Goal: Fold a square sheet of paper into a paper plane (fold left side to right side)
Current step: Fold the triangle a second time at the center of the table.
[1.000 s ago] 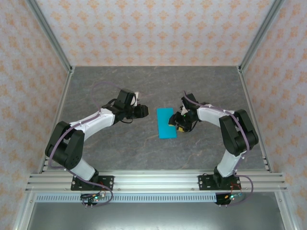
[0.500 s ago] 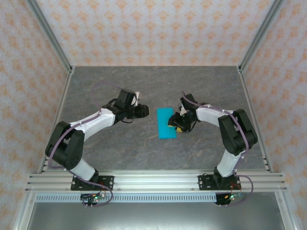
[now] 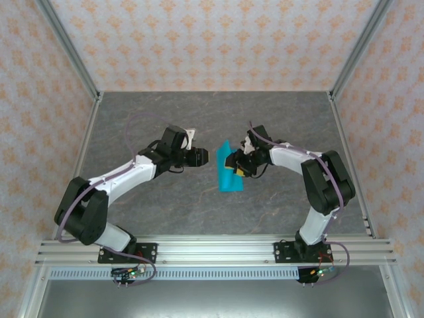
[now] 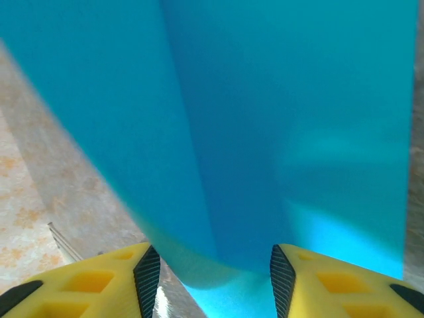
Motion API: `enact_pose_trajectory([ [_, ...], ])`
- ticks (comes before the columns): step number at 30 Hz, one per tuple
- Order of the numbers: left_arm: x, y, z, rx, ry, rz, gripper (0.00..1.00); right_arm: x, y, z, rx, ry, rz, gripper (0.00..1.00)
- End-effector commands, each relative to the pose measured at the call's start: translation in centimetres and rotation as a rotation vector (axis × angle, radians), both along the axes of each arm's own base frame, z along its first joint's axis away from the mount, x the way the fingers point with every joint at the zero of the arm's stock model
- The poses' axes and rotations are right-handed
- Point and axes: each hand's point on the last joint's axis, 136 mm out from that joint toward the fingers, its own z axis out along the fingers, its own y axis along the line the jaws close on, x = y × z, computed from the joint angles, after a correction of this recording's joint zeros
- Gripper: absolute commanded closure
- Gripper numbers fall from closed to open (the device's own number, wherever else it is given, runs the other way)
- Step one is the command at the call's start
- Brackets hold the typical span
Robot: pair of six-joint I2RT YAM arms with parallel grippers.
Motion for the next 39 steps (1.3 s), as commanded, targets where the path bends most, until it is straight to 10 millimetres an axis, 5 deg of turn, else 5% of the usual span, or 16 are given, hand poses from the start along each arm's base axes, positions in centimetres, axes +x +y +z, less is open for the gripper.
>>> enact_pose_trajectory([
  [1,-1.5,-0.9,1.4,0.022,-0.092,-0.094,0.51,2.0,0.4,1.3,0.051,-0.04,-0.002,0.49],
  [11,-4.3,-3.0,0.1,0.089,-0.096,-0.202,0.47,2.8,-0.4,0.9,0.02,-0.019,0.025,0.5],
  [18,-6.3,-6.9,-0.2,0.146,-0.146,-0.333,0.38,2.5,-0.6,0.9,0.01,0.042,-0.02,0.61],
  [28,-8.8,-12.5,-3.4,0.267,-0.179,-0.46,0.29,2.2,-1.0,0.9,-0.023,0.077,-0.04,0.66],
  [32,-8.0,-13.7,-4.2,0.325,-0.207,-0.427,0.27,2.4,-1.1,0.8,-0.03,0.075,-0.047,0.65],
  [39,-5.0,-12.8,-5.8,0.465,-0.238,-0.302,0.26,2.7,-1.1,0.9,-0.03,0.074,-0.046,0.65],
])
